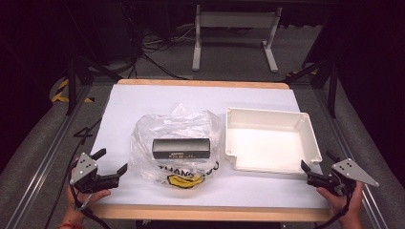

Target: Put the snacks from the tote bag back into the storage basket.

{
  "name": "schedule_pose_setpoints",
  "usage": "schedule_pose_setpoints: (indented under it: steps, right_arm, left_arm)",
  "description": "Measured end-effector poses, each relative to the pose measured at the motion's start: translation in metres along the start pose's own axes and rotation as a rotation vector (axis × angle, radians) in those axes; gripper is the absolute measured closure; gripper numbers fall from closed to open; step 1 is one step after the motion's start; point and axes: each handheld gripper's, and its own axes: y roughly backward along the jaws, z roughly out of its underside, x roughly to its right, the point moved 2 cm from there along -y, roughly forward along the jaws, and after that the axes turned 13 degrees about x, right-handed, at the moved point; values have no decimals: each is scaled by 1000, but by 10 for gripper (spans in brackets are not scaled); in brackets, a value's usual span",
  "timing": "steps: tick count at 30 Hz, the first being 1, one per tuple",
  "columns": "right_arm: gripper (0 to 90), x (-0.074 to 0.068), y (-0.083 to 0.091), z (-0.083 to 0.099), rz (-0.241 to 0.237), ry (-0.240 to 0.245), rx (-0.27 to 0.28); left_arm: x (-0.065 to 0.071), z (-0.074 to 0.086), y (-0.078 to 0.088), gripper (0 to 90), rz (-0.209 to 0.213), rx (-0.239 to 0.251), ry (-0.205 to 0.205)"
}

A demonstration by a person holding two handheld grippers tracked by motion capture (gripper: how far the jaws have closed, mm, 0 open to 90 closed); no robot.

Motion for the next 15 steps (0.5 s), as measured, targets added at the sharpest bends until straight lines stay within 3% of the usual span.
schedule_pose_setpoints:
  steps: [5, 10, 15]
  right_arm:
    - [68, -2, 0, 0, -3, 11, -19]
    - [68, -5, 5, -4, -6, 21, -17]
    - [70, -5, 4, -13, -29, 6, 17]
  left_arm:
    - [1, 2, 1, 66, 14, -16, -5]
    - [2, -1, 3, 59, 34, 18, 0]
    - [2, 2, 5, 57, 31, 4, 5]
